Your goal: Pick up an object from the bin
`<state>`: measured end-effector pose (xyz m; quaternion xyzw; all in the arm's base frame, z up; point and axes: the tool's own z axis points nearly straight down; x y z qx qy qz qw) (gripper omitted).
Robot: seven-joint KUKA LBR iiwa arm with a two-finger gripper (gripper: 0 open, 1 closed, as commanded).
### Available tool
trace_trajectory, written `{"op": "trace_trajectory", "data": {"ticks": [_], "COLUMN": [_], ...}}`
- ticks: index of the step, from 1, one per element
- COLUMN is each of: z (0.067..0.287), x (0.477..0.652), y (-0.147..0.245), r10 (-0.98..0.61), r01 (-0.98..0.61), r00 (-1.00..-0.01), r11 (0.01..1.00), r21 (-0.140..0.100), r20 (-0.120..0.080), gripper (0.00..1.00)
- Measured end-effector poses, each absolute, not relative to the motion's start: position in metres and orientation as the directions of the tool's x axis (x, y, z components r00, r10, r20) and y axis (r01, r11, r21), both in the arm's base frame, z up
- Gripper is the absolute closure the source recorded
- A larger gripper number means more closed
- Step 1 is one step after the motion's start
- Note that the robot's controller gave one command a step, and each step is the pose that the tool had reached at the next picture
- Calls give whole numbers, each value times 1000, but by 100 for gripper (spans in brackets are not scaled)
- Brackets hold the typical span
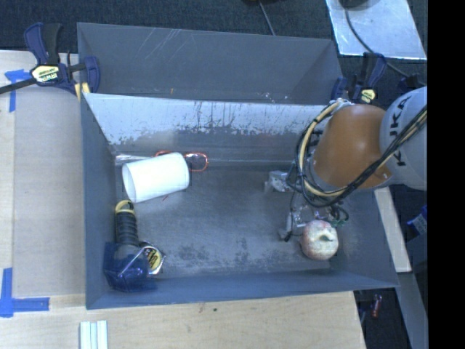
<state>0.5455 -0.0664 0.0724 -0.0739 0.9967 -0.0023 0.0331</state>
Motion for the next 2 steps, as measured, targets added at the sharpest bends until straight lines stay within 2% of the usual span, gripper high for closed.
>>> {"op": "trace_trajectory", "data": {"ticks": [1,2], "z": [71,71], "x": [555,561], "y": [-103,-85], "r10": [-53,137], "r01": [-53,137], "r00": [-996,-988], "r11": [999,991], "r21": [3,12], "r20": [-68,-70], "gripper": [0,0]}}
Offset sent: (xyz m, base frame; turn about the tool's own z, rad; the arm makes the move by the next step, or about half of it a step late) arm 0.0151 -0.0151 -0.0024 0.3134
